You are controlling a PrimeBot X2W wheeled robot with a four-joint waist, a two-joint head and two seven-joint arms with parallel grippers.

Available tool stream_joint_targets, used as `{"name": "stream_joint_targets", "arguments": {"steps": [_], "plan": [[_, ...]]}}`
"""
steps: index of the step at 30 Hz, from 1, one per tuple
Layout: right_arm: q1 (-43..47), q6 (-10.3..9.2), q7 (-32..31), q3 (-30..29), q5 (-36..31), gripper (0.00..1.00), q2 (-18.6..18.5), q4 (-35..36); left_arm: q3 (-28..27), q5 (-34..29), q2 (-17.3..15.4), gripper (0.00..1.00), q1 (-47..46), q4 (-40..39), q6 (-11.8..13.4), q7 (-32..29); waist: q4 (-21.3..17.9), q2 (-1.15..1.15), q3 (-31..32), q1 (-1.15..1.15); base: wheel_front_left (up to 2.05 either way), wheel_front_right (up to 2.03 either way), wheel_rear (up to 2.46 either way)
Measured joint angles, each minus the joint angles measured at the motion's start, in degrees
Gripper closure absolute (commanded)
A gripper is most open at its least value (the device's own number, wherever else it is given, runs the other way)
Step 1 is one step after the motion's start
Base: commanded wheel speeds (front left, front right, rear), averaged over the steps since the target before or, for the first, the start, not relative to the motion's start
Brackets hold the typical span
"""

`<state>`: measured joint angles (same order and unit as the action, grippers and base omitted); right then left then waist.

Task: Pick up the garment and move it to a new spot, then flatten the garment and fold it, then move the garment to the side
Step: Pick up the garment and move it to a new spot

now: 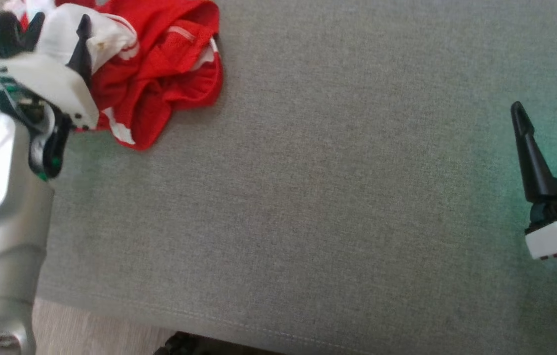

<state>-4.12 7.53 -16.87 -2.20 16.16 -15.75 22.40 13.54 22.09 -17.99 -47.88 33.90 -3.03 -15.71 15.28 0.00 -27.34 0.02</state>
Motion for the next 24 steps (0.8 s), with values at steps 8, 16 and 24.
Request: {"name": "stream_joint_targets", "arguments": {"steps": [8,16,24], "plan": [[0.04,0.00,-0.79,-0.99,0.23,0.00,-0.76,0.89,1.31,0.09,-0.55,0.00,-5.00,9.03,0.16,-12.81,-0.64,0.00,-1.56,-0.02,0.00,0.00,0.00],[0.03,0.00,-1.31,-1.32,0.49,0.00,-0.89,1.09,2.25,-1.49,-0.66,1.00,-5.98,9.33,2.65,-7.86,-0.65,0.00,-1.16,-0.02,0.00,0.00,0.00],[0.28,0.00,-0.19,-1.19,0.47,0.00,0.86,-1.04,-1.09,-0.34,-0.76,1.00,-5.56,4.13,5.27,6.27,-0.83,0.00,3.39,-0.02,0.00,0.00,0.00]]}}
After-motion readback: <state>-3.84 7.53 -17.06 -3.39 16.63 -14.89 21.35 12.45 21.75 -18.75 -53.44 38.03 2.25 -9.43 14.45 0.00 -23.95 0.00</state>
